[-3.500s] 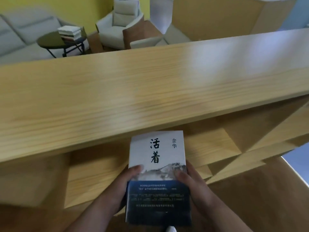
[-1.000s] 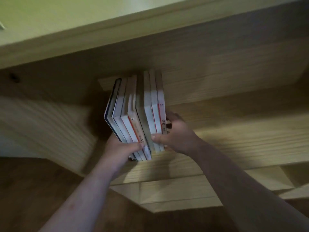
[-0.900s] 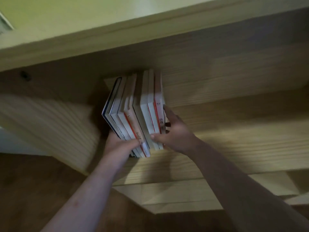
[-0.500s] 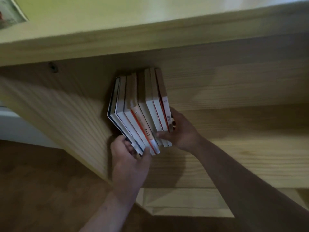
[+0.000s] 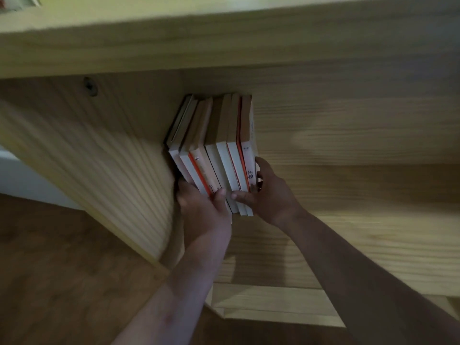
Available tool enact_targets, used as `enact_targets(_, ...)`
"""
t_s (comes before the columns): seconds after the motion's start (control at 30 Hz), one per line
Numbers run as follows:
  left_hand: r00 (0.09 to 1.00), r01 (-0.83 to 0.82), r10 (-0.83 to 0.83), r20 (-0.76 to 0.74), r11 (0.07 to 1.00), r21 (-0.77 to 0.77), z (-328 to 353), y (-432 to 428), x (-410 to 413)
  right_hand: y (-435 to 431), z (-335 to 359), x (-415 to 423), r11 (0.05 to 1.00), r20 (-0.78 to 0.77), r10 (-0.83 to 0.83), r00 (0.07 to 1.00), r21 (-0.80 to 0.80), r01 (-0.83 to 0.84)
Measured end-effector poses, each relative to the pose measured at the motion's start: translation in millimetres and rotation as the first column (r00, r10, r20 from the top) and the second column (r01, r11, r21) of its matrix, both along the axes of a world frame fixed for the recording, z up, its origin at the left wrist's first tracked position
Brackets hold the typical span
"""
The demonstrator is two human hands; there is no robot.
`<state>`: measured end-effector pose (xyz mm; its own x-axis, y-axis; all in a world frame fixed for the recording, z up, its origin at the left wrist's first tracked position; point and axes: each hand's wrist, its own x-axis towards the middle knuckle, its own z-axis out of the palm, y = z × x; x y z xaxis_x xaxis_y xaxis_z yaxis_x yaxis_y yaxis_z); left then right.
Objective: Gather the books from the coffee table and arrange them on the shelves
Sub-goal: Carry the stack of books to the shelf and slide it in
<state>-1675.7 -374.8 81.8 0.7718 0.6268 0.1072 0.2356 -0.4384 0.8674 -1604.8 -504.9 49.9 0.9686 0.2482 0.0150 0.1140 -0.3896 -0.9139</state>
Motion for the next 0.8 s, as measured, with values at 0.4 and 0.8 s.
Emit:
enact_targets(0.4, 0.953, 0.253, -0.227, -0.202, 0.961, 0.111, -27.9, -2.4, -21.6, -14.6, -8.7, 6.9, 0.990, -0.116, 0.069, 0.991, -0.113, -0.082)
enact_targets(0.8, 0.944, 0.322, -0.292, -0.151, 0.915, 0.244, -36.6, 16.1, -13.9, -3.4, -19.2, 3.8, 0.979, 0.013, 0.069, 0.998, -0.192, -0.065)
